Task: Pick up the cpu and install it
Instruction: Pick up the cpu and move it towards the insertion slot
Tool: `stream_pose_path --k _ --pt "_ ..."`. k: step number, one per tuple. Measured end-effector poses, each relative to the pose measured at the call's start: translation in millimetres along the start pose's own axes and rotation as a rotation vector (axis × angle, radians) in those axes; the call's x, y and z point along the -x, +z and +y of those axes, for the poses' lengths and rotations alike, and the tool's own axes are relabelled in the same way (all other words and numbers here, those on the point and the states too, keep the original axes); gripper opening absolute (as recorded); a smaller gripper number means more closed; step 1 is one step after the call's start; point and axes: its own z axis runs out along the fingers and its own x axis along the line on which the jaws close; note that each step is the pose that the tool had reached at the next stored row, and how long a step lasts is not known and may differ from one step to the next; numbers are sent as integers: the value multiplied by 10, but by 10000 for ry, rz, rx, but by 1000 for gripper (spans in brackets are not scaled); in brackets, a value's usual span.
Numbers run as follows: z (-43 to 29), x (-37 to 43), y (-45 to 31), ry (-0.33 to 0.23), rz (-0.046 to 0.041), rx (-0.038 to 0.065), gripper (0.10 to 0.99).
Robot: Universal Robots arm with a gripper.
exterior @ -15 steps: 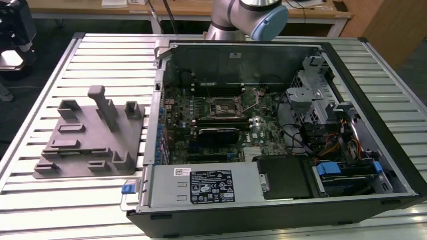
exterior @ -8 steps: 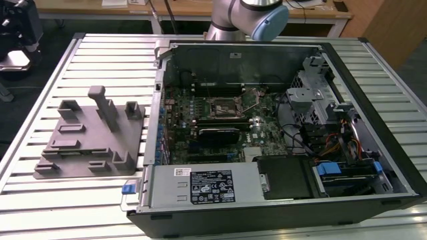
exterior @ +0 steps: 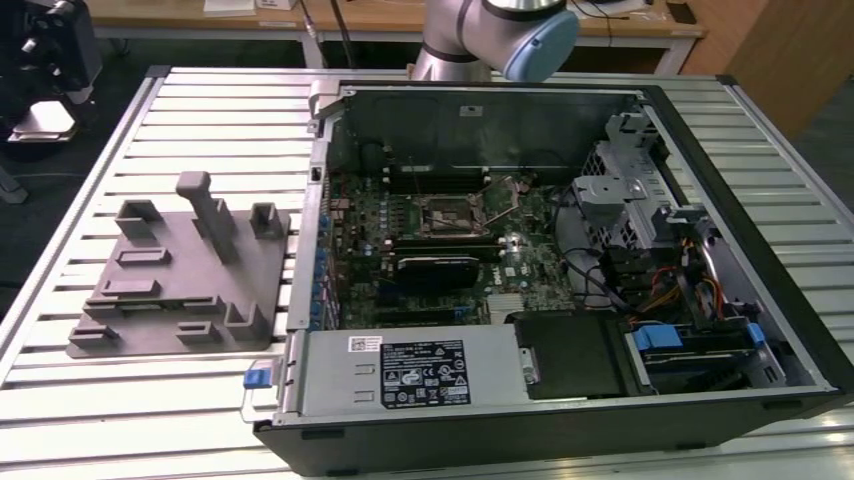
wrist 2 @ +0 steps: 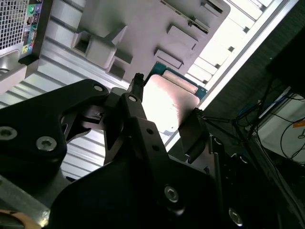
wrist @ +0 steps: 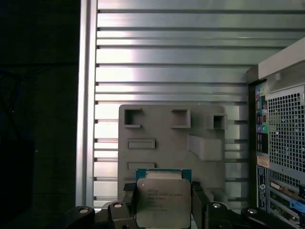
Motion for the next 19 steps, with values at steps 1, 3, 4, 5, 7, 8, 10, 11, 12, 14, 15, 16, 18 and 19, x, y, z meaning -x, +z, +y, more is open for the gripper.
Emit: stream_pose_path --k 1,3,4,5,7,8,10,11,12,14,15,16,18,19 --pt "0 16 0 -1 0 0 545" --pt "1 45 -1 0 0 0 545" --pt "1 59 -1 0 0 0 545" --pt "1 74 0 0 -1 0 545" --pt "1 105 -1 0 0 0 545" --pt "2 119 -1 0 1 0 545" --pt "2 149 -1 0 -1 0 545" --pt "2 165 -1 0 0 0 545" --pt "2 181 -1 0 0 -1 545" --pt "3 213 -2 0 0 0 545" --pt "3 230 -2 0 0 0 545" --pt "3 248 -2 0 0 0 545" --pt "3 281 -2 0 0 0 545" --pt "4 296 -2 0 0 0 545"
